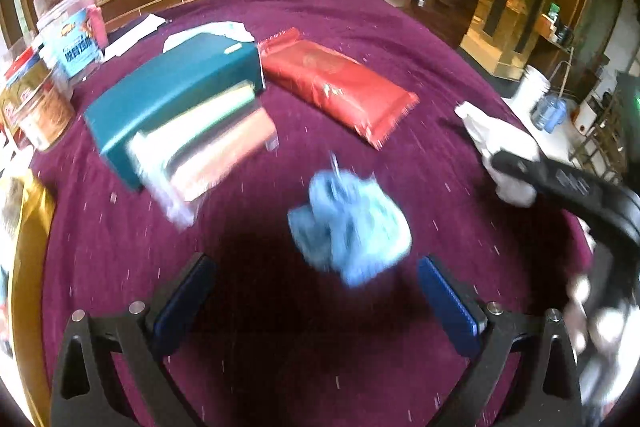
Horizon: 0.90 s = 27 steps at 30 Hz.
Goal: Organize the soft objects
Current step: 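Grasp the white cloth with right tool while left tool grasps the blue knit glove, then lift and carry the white cloth and blue glove toward the tray with both tools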
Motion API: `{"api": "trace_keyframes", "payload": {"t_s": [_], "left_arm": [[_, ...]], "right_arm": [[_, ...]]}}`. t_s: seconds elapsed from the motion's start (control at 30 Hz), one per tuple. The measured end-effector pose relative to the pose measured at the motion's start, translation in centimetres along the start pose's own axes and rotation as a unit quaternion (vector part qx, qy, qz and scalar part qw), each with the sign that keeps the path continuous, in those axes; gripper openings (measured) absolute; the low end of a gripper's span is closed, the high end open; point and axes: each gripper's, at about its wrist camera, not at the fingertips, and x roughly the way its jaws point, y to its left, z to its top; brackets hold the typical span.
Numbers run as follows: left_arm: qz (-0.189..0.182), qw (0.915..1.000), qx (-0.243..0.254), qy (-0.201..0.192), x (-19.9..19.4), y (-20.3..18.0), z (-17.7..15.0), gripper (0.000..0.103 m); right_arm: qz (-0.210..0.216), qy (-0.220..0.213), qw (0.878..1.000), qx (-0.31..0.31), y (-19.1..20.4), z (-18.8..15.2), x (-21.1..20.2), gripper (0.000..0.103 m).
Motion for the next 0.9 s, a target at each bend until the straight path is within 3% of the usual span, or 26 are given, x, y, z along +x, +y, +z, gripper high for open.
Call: {"api": "trace_keyframes", "payload": {"t_s": [0.07,0.27,0.57,0.9], "left_arm": [[0.006,1.0000,-0.005,-0.004,0.9,0.4,0.8,0.102],[-0.022,0.9995,-0.020,-0.002,2.6,-0.3,1.5,0.102],[0.020,0.9998,0.000,0.007,4.5,-2.1,2.8,0.102],[0.011,0.9999,0.010,-0.002,4.8,-2.1,3.1,0.102]], "right_arm": [[0.000,0.000,1.000,0.001,0.0,0.0,0.0,0.027],[0.003,0.001,1.000,0.002,0.1,0.0,0.0,0.028],[-0.002,0.000,1.000,-0.004,0.4,0.0,0.0,0.028],[-0.004,0.000,1.000,-0.006,0.6,-0.1,0.1,0.029]]}}
